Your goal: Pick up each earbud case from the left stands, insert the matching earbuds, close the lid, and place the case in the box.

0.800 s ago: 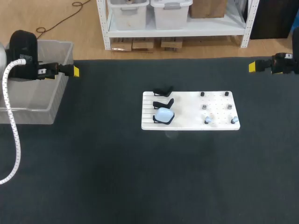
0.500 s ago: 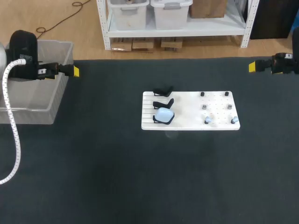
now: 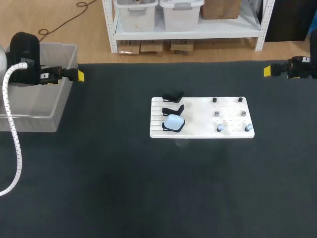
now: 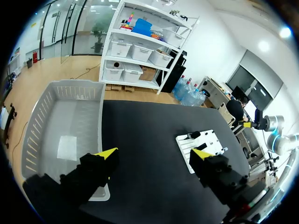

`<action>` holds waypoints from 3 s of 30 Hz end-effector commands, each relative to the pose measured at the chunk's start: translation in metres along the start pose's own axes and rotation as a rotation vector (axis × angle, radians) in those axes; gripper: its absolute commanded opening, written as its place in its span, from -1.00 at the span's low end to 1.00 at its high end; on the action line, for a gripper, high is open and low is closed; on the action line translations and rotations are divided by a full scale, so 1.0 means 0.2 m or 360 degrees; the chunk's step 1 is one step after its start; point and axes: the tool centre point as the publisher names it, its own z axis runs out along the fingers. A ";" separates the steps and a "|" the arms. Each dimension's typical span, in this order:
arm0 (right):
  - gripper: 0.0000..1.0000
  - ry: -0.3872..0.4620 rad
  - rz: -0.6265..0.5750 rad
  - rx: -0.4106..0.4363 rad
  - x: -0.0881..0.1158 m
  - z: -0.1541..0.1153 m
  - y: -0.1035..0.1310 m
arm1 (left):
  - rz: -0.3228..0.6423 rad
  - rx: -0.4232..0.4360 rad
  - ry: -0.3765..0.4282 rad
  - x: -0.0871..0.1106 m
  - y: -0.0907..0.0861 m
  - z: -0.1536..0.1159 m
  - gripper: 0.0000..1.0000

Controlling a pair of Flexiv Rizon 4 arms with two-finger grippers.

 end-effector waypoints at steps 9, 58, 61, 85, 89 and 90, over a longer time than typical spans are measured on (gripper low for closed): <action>1.00 0.0000 0.0000 0.0000 0.00 0.00 0.00 | 0.0215 0.0093 -0.0031 -0.05 -0.05 -0.01 1.00; 1.00 0.0000 0.0000 0.0000 0.00 0.00 0.00 | 0.1759 0.1038 0.0181 0.23 -0.48 0.38 1.00; 1.00 0.0000 0.0000 0.0000 0.00 0.00 0.00 | 0.1770 0.1051 0.0143 0.25 -0.50 0.42 1.00; 1.00 0.0000 0.0000 0.0000 0.00 0.00 0.00 | 0.1690 0.1199 0.0097 0.35 -0.66 0.81 1.00; 1.00 0.0000 0.0000 0.0000 0.00 0.00 0.00 | 0.1657 0.1221 0.0084 0.37 -0.68 0.85 1.00; 1.00 0.0000 0.0000 0.0000 0.00 0.00 0.00 | 0.1652 0.1226 0.0079 0.37 -0.68 0.85 1.00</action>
